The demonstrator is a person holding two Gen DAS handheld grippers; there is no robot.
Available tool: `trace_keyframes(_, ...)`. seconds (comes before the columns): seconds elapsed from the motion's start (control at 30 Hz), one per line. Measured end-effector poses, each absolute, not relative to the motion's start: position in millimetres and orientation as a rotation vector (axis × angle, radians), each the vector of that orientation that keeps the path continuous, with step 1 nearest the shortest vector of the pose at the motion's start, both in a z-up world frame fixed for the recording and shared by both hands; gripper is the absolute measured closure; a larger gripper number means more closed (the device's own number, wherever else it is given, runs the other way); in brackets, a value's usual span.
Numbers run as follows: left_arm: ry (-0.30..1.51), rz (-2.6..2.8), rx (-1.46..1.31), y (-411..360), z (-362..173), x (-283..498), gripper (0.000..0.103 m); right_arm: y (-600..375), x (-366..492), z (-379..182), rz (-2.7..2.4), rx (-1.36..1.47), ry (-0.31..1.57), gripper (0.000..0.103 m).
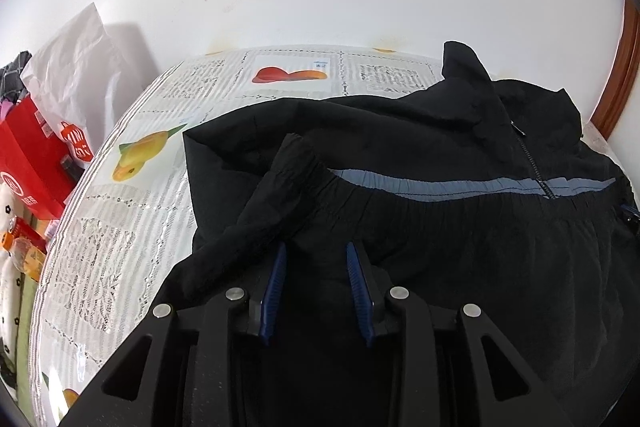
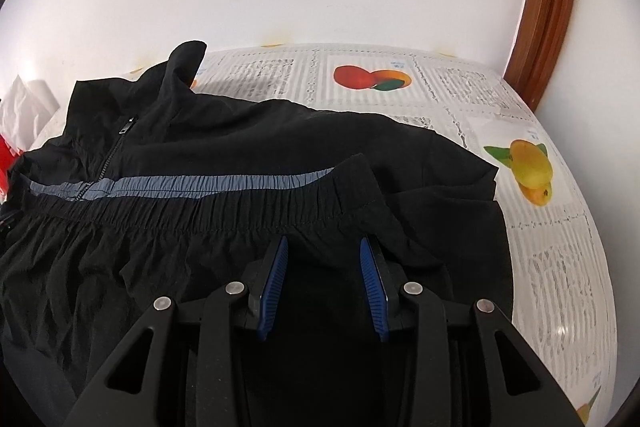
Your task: Fold large clothes
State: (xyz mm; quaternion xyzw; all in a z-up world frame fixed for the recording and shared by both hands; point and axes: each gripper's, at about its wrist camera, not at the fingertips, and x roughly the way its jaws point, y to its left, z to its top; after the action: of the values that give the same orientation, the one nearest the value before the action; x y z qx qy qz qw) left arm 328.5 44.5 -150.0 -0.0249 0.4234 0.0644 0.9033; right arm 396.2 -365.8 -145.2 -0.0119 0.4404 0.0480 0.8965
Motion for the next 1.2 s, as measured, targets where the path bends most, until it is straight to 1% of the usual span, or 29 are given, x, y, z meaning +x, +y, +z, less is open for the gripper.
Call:
trace_keyframes(0.6,0.863,0.156,-0.004,38,-152,328,0.072,-361,395,-146,0.089,-0.081,0.900,0.065)
trace_keyframes(1.2,0.860,0.159,-0.003,24,-151,325,0.072,-374,397,-147,0.118,-0.055,0.905,0.064)
